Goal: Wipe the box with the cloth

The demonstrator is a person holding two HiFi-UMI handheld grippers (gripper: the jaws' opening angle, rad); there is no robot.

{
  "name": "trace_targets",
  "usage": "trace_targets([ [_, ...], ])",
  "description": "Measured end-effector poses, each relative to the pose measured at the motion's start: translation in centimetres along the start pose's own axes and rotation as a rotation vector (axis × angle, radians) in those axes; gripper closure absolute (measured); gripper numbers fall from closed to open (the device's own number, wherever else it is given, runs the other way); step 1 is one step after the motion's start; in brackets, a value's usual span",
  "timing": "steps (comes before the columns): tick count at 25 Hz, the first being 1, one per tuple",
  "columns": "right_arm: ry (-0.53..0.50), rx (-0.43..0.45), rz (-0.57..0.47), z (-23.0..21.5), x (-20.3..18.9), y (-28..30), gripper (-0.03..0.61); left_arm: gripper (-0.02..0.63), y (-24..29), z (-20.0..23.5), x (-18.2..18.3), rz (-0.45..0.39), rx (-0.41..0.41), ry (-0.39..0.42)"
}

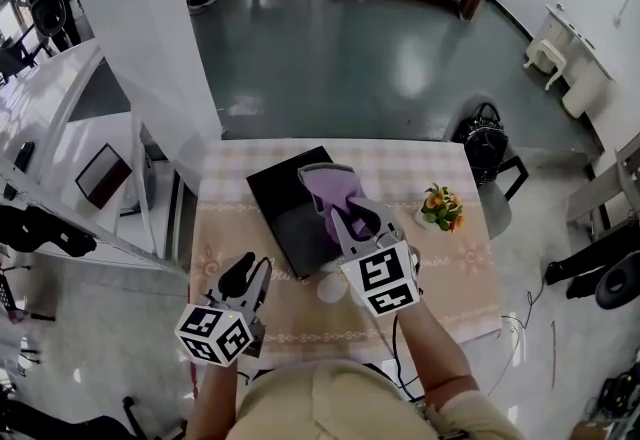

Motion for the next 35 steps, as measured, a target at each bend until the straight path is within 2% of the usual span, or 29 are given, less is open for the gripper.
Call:
trace_targets([
  [5,0.017,0.113,-0.017,2.8,0.7,-0.5,0.506,0.492,-0.6,-0.2,-0.5,0.001,0.018,-0.014],
  [10,0.000,0.194,0.039,6.6,-2.0,1.0,0.506,0.492,-1.3,-0.1,-1.0,0.001,0.037,-0.030],
  [18,0.010,0.213,0.128,9.3,-6.1,2.0,0.506,0.495,-2.2,0.4,-1.7,0.008,0.070,-0.052],
  [23,0.013,0.212,0.142,8.9,-6.8,2.3,0.506,0.496,-2.3,0.5,-2.0,0.020,0.068,-0.055],
  [30,-0.080,0.203,0.154,8.2,-7.1,2.0,0.506,0.496,-1.7,0.1,-2.0,0.036,0.038,-0.047],
  [35,-0.069,0.160,0.174,6.5,-7.7,1.6,0.506,0.497,-1.5,-0.1,-2.0,0.046,0.023,-0.047],
])
Point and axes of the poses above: the fingertips, and each gripper's own axes: y forward along the fingers, z to its left, x out of its top, the point moved 10 cm from there along -y, backward along the fingers, and after that the axes turned 4 degrees about -z, right-handed, at the moved point
